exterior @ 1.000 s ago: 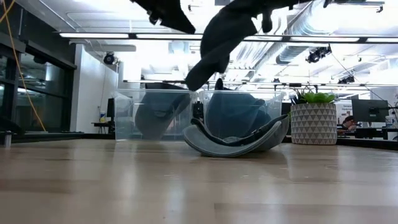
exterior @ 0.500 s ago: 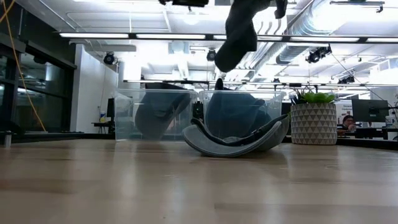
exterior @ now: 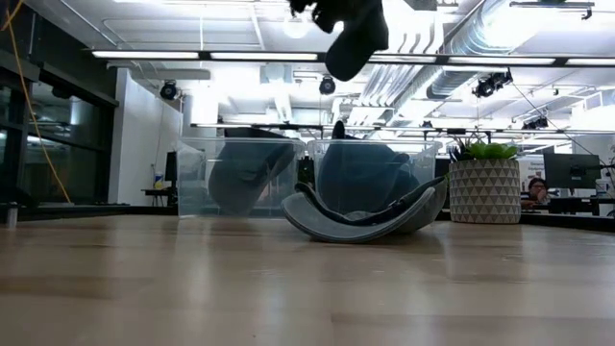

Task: Pick & Place hat
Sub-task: Put the blue cap into the right transparent bin

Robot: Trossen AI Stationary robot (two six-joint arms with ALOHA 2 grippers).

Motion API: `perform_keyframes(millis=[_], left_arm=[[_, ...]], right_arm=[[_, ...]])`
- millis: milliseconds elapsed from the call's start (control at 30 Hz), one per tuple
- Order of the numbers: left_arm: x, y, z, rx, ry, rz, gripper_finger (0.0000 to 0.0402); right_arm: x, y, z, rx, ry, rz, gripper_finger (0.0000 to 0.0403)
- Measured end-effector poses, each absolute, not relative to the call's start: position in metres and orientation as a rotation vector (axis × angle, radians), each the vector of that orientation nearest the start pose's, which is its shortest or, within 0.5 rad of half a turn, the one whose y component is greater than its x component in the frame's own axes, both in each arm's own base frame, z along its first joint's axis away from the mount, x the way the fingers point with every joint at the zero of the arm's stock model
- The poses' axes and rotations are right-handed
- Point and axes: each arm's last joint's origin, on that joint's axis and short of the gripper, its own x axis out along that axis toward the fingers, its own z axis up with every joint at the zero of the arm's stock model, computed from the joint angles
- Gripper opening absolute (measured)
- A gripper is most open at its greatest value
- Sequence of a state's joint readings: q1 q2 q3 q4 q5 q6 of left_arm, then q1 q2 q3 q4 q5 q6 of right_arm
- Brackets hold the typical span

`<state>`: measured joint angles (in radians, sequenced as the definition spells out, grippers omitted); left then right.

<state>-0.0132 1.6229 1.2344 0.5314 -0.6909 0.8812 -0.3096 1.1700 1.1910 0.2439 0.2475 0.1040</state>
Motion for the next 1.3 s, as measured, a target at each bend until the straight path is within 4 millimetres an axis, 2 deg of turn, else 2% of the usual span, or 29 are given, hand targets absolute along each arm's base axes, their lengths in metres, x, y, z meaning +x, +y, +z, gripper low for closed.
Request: perform_keyframes(millis=[167, 433, 567, 867, 1033, 1300], left_arm=[[0.397, 0.02, 0.346, 0.886, 0.282, 0.814, 0.026], [0.434, 0.033, 0.342, 0.916, 0.309, 0.864, 0.026], [0.444, 0.034, 0.344, 0.959, 0.342, 0.887, 0.026], [0.447, 0.036, 0.352, 0.954, 0.371, 0.966, 0.026], [0.445, 0.04, 0.351, 0.924, 0.434, 1.054, 0.026], [0.443, 0.041, 0.351, 0.979, 0.543, 1.107, 0.026]], right_arm=[[0.24, -0.084, 0.445, 0.104, -0.27, -0.529, 0.0], [0.238, -0.083, 0.451, 0.12, -0.226, -0.522, 0.0], [0.238, -0.082, 0.451, 0.123, -0.206, -0.519, 0.0], [0.239, -0.082, 0.445, 0.147, -0.142, -0.485, 0.0], [0.239, -0.083, 0.443, 0.149, -0.119, -0.491, 0.0], [0.233, -0.09, 0.438, 0.146, -0.064, -0.538, 0.0]])
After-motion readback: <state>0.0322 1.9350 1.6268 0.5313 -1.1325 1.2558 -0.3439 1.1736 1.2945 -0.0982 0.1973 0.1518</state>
